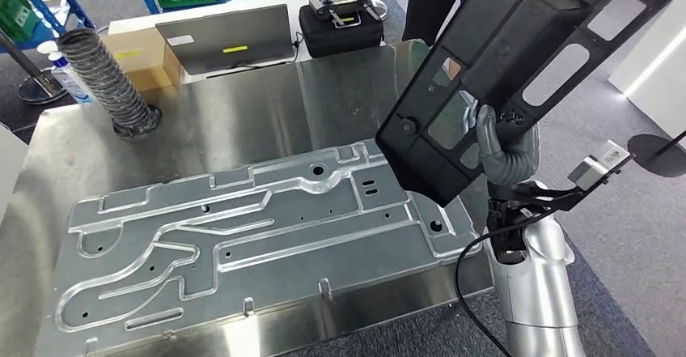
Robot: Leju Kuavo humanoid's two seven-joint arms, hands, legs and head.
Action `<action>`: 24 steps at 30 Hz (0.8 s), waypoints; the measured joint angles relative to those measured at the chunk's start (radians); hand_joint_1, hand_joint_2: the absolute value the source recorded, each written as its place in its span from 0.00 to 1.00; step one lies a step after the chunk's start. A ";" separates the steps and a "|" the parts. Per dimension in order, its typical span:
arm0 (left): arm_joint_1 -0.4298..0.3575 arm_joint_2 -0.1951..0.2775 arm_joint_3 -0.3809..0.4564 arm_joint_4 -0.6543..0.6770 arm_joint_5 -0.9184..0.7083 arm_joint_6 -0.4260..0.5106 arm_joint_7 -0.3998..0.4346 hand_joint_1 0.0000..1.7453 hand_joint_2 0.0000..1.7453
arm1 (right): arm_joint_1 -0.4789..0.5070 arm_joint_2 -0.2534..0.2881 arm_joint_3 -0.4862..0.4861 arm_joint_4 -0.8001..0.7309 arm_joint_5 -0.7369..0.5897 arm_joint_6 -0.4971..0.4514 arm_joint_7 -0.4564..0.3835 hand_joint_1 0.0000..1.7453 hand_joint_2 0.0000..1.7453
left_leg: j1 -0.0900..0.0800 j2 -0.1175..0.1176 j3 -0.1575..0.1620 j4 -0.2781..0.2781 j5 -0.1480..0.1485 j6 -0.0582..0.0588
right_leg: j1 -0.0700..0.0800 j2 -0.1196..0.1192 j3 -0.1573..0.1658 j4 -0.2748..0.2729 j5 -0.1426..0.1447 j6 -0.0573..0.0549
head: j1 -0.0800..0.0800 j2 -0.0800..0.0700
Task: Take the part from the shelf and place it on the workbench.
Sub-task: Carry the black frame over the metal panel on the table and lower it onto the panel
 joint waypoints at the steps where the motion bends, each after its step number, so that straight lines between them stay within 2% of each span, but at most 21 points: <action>1: 0.003 -0.001 0.001 0.000 0.004 0.001 0.009 0.00 0.00 | 0.001 0.001 -0.002 0.000 0.000 0.002 0.000 1.00 1.00 | 0.002 0.002 0.000 -0.008 0.009 0.003 | 0.002 0.000 -0.020 0.046 -0.032 0.002 | 0.000 0.000; 3: 0.005 -0.002 0.004 0.000 0.013 0.003 0.024 0.00 0.00 | 0.002 0.002 -0.004 0.002 0.000 0.005 0.000 1.00 1.00 | -0.001 0.003 -0.013 -0.004 0.018 0.006 | 0.004 0.000 -0.076 0.174 -0.105 0.006 | 0.000 0.000; 4: 0.005 -0.003 0.006 0.000 0.016 0.004 0.028 0.00 0.00 | 0.002 0.002 -0.004 0.003 0.001 0.007 0.000 1.00 1.00 | -0.001 0.003 -0.021 0.002 0.019 0.006 | 0.004 0.000 -0.093 0.221 -0.125 0.009 | 0.000 0.000; 5: 0.006 -0.004 0.009 0.000 0.018 0.004 0.028 0.00 0.00 | 0.001 0.002 -0.004 0.005 0.002 0.010 0.000 1.00 1.00 | -0.001 0.003 -0.028 0.010 0.020 0.006 | 0.002 -0.001 -0.092 0.234 -0.125 0.011 | 0.000 0.000; 6: 0.006 -0.006 0.011 0.000 0.019 0.003 0.024 0.00 0.00 | -0.001 0.002 -0.003 0.007 0.003 0.013 0.000 1.00 1.00 | -0.001 0.003 -0.036 0.019 0.019 0.005 | 0.001 -0.001 -0.073 0.209 -0.107 0.014 | 0.000 0.000; 7: 0.007 -0.007 0.013 0.000 0.019 0.002 0.018 0.00 0.00 | -0.005 0.002 -0.003 0.009 0.004 0.014 0.001 1.00 1.00 | 0.000 0.002 -0.044 0.030 0.017 0.003 | -0.001 -0.002 -0.039 0.152 -0.079 0.016 | 0.000 0.000; 9: 0.006 -0.009 0.014 0.000 0.017 -0.003 0.001 0.00 0.00 | -0.017 0.002 -0.003 0.012 0.005 0.016 0.001 1.00 1.00 | -0.001 0.000 -0.064 0.057 0.011 -0.005 | -0.003 0.000 0.019 0.043 -0.041 0.011 | 0.000 0.000; 10: 0.005 -0.009 0.014 0.000 0.016 -0.004 -0.009 0.00 0.00 | -0.022 0.002 -0.003 0.014 0.005 0.017 0.001 1.00 1.00 | -0.001 -0.002 -0.072 0.068 0.009 -0.010 | -0.001 0.002 0.031 0.014 -0.032 0.005 | 0.000 0.000; 14: 0.005 -0.009 0.013 0.000 0.005 -0.006 -0.057 0.00 0.00 | -0.041 0.002 0.000 0.028 0.007 0.020 0.006 1.00 1.00 | -0.001 -0.005 -0.090 0.085 0.001 -0.028 | 0.002 0.003 0.022 0.005 -0.020 -0.023 | 0.000 0.000; 15: 0.005 -0.009 0.012 0.000 0.000 -0.008 -0.068 0.00 0.00 | -0.049 0.002 0.002 0.030 0.010 0.020 0.009 1.00 1.00 | 0.001 -0.005 -0.099 0.107 -0.016 -0.033 | 0.001 0.003 0.020 0.004 -0.016 -0.030 | 0.000 0.000; 17: 0.004 -0.009 0.010 0.000 -0.006 -0.017 -0.088 0.00 0.00 | -0.064 0.001 0.009 0.033 0.027 0.013 0.015 1.00 1.00 | 0.008 -0.006 -0.138 0.210 -0.081 -0.043 | 0.000 0.003 0.014 0.002 -0.009 -0.038 | 0.000 0.000; 19: 0.004 -0.009 0.007 0.000 -0.010 -0.030 -0.102 0.00 0.00 | -0.071 0.000 0.014 0.034 0.050 0.002 0.022 1.00 1.00 | 0.013 -0.006 -0.187 0.340 -0.143 -0.048 | 0.002 0.003 0.006 0.002 -0.002 -0.041 | 0.000 0.000; 20: 0.004 -0.010 0.005 0.000 -0.011 -0.035 -0.106 0.00 0.00 | -0.071 0.000 0.015 0.034 0.060 -0.002 0.025 1.00 1.00 | 0.015 -0.006 -0.197 0.374 -0.154 -0.048 | 0.003 0.003 0.002 0.003 0.001 -0.040 | 0.000 0.000; 21: 0.004 -0.010 0.004 0.000 -0.013 -0.039 -0.108 0.00 0.00 | -0.073 0.000 0.015 0.034 0.072 -0.005 0.027 1.00 1.00 | 0.015 -0.006 -0.187 0.368 -0.145 -0.045 | 0.004 0.003 -0.001 0.003 0.004 -0.040 | 0.000 0.000; 22: 0.004 -0.010 0.002 0.000 -0.015 -0.043 -0.109 0.00 0.00 | -0.075 0.000 0.015 0.034 0.088 -0.009 0.027 1.00 1.00 | 0.014 -0.006 -0.158 0.322 -0.120 -0.041 | 0.004 0.003 -0.003 0.003 0.008 -0.039 | 0.000 0.000; 24: 0.003 -0.010 -0.002 0.000 -0.018 -0.047 -0.112 0.00 0.00 | -0.088 0.000 0.020 0.034 0.138 -0.020 0.026 1.00 1.00 | 0.009 -0.004 -0.069 0.168 -0.064 -0.027 | 0.005 0.004 -0.006 0.002 0.015 -0.035 | 0.000 0.000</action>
